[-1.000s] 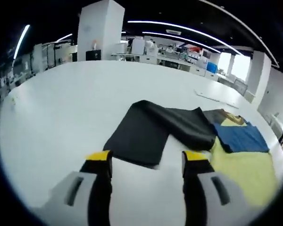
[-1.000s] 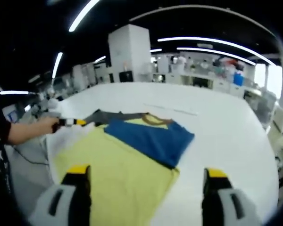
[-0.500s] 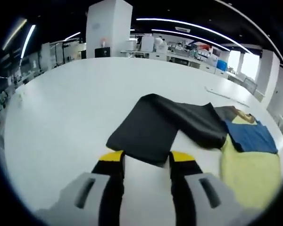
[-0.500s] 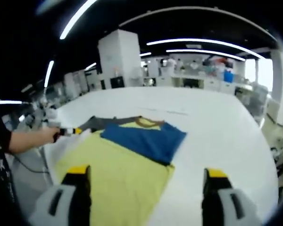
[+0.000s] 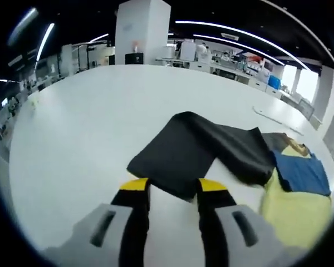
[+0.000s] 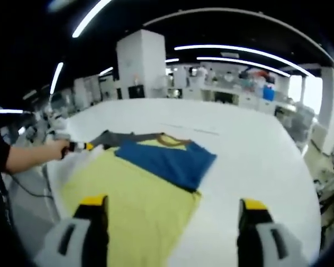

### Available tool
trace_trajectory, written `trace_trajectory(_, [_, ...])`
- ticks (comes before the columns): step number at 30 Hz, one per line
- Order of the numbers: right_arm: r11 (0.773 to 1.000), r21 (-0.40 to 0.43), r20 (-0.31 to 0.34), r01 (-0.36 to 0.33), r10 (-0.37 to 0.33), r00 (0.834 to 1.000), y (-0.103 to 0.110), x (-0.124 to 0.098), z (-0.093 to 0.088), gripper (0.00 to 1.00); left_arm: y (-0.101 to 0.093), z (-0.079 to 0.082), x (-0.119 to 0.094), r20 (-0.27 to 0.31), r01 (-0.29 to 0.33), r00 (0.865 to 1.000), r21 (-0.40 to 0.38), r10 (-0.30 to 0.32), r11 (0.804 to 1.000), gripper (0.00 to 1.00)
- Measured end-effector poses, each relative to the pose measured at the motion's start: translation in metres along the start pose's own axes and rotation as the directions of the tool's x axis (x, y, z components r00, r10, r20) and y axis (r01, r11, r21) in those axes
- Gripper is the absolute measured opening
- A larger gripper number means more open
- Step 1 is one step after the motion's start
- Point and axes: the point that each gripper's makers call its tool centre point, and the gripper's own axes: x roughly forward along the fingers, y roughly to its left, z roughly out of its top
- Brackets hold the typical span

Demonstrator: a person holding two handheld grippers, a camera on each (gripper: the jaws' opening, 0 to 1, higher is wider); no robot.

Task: Fold the garment on the visible template until the final outline fits inside the template.

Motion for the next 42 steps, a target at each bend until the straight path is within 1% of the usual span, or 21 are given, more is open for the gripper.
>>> trace_trajectory(2, [1.0, 0.012, 0.009, 0.005, -0.005, 1.0, -0.002, -0.001, 0.0, 0.97, 0.004, 0.001, 0.002, 0.005, -0.003, 1.0, -0.033, 0.003, 0.999, 0.22])
trace_trajectory(3, [1.0, 0.013, 0.007, 0.006, -0.006, 1.0, -0.003, -0.002, 0.0, 0.97, 0.008, 0.002, 0.003, 0.007, -0.005, 1.0, -0.063, 0.006, 0.998, 0.18])
trace_trajectory(4, [1.0, 0.012, 0.006, 0.006, -0.006, 1.0, -0.003, -0.002, 0.0, 0.97, 0.008, 0.0, 0.003, -0.003, -0.005, 1.0, -0.097, 0.005, 0.995, 0.14])
trace_trajectory(5, [1.0, 0.007, 0.002, 0.008, -0.008, 1.0, -0.004, -0.002, -0.001, 0.97, 0.006, 0.0, 0.003, -0.004, 0.015, 1.0, -0.129, -0.016, 0.992, 0.06])
trace_trajectory(6, [1.0, 0.003, -0.001, 0.01, -0.01, 1.0, -0.004, -0.002, -0.002, 0.97, 0.006, -0.001, 0.005, -0.017, 0.032, 0.999, -0.164, -0.036, 0.986, 0.01])
trace_trajectory(7, [1.0, 0.001, -0.004, 0.011, -0.011, 1.0, -0.004, -0.003, -0.002, 0.97, 0.011, 0.001, 0.007, -0.008, 0.036, 0.999, -0.198, -0.038, 0.979, 0.0])
trace_trajectory(8, [1.0, 0.0, -0.006, 0.011, -0.011, 1.0, -0.004, -0.003, -0.003, 0.97, 0.01, 0.001, 0.006, -0.01, 0.043, 0.999, -0.2, -0.046, 0.979, 0.0])
trace_trajectory(12, [1.0, 0.006, -0.009, 0.008, -0.008, 1.0, -0.003, -0.002, -0.004, 0.96, 0.005, 0.001, 0.002, -0.018, 0.057, 0.998, -0.167, -0.061, 0.984, 0.0])
trace_trajectory(16, [1.0, -0.002, -0.005, 0.003, -0.003, 1.0, 0.0, -0.002, -0.002, 0.96, 0.003, 0.001, -0.005, -0.023, 0.083, 0.996, -0.17, -0.088, 0.982, 0.0])
trace_trajectory(21, [1.0, -0.009, 0.001, 0.0, 0.0, 1.0, 0.002, -0.003, 0.002, 0.96, 0.008, 0.006, -0.015, -0.012, 0.095, 0.995, -0.124, -0.098, 0.988, 0.0])
trace_trajectory(24, [1.0, -0.014, 0.001, -0.004, 0.004, 1.0, 0.004, -0.004, 0.002, 0.96, 0.014, 0.011, -0.02, -0.006, 0.098, 0.995, -0.105, -0.099, 0.99, 0.0])
trace_trajectory(29, [1.0, -0.02, 0.003, -0.011, 0.011, 1.0, 0.007, -0.006, 0.002, 0.96, 0.031, 0.019, -0.029, -0.001, 0.088, 0.996, -0.054, -0.088, 0.995, 0.0])
trace_trajectory(33, [0.999, -0.035, 0.001, -0.029, 0.029, 1.0, 0.013, -0.007, 0.003, 0.97, 0.049, 0.026, -0.024, -0.009, 0.071, 0.997, 0.022, -0.071, 0.997, 0.0])
trace_trajectory(37, [0.998, -0.033, 0.005, -0.047, 0.047, 0.999, 0.016, -0.009, 0.003, 0.98, 0.06, 0.027, -0.021, -0.026, 0.076, 0.997, 0.024, -0.075, 0.997, 0.0])
trace_trajectory(39, [0.998, -0.031, 0.007, -0.06, 0.06, 0.998, 0.019, -0.01, 0.004, 0.98, 0.065, 0.028, -0.018, -0.031, 0.075, 0.997, 0.046, -0.073, 0.996, 0.0])
trace_trajectory(42, [0.997, -0.031, 0.0, -0.072, 0.072, 0.997, 0.021, -0.01, 0.003, 0.98, 0.071, 0.028, -0.016, -0.037, 0.073, 0.997, 0.103, -0.07, 0.992, 0.0])
